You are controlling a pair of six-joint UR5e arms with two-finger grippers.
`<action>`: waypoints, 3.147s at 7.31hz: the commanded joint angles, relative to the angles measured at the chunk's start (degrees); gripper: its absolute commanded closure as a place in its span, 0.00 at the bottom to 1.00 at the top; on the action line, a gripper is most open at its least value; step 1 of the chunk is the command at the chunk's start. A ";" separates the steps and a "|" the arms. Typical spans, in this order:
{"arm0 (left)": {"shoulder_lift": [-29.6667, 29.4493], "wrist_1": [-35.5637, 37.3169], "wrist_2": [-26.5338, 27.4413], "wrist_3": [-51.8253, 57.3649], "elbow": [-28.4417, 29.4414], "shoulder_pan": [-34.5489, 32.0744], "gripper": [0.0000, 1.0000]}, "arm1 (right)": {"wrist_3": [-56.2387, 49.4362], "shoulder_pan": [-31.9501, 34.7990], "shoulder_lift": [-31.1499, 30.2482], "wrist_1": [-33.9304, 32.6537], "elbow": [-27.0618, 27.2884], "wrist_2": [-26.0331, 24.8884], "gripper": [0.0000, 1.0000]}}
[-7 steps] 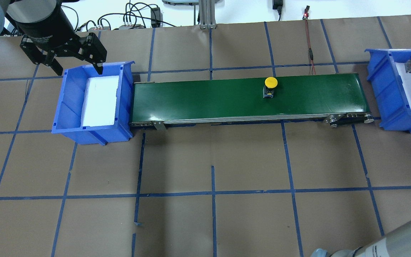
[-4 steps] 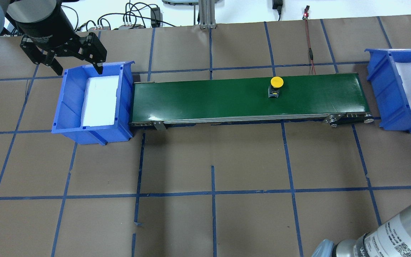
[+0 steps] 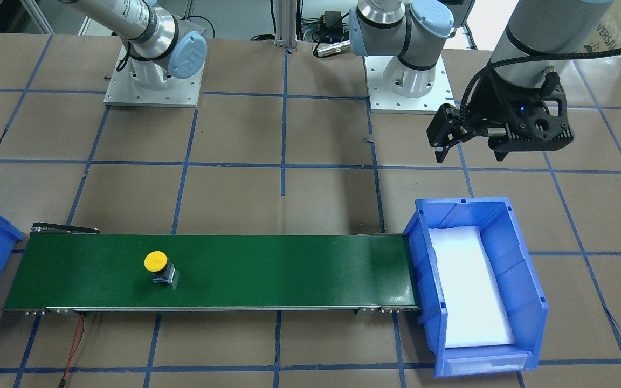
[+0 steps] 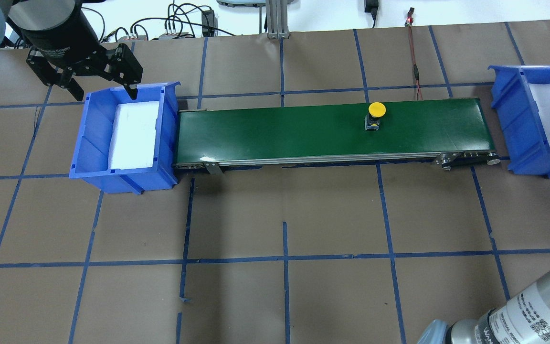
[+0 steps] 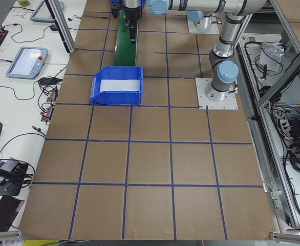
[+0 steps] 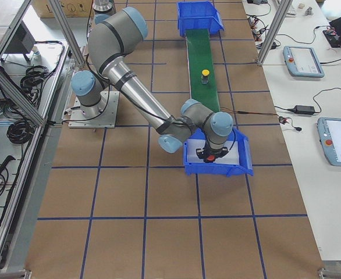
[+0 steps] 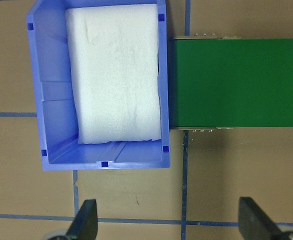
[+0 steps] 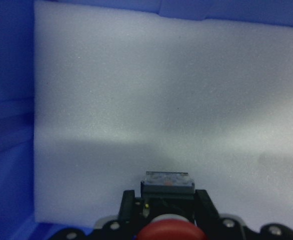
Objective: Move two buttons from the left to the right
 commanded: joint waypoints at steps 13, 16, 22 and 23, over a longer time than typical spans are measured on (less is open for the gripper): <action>0.00 0.02 0.04 0.01 0.00 0.01 0.00 | 28.67 22.54 -12.19 1.47 10.41 -0.59 0.00; 0.17 -0.06 0.03 0.01 0.00 0.09 0.00 | 31.07 25.17 -11.56 0.05 12.01 0.11 0.00; 0.18 0.02 0.04 0.01 0.00 0.18 0.00 | 31.52 27.11 -11.48 -2.24 12.72 0.20 0.00; 0.18 0.02 0.04 0.01 0.00 0.18 0.00 | 31.52 27.11 -11.48 -2.24 12.72 0.20 0.00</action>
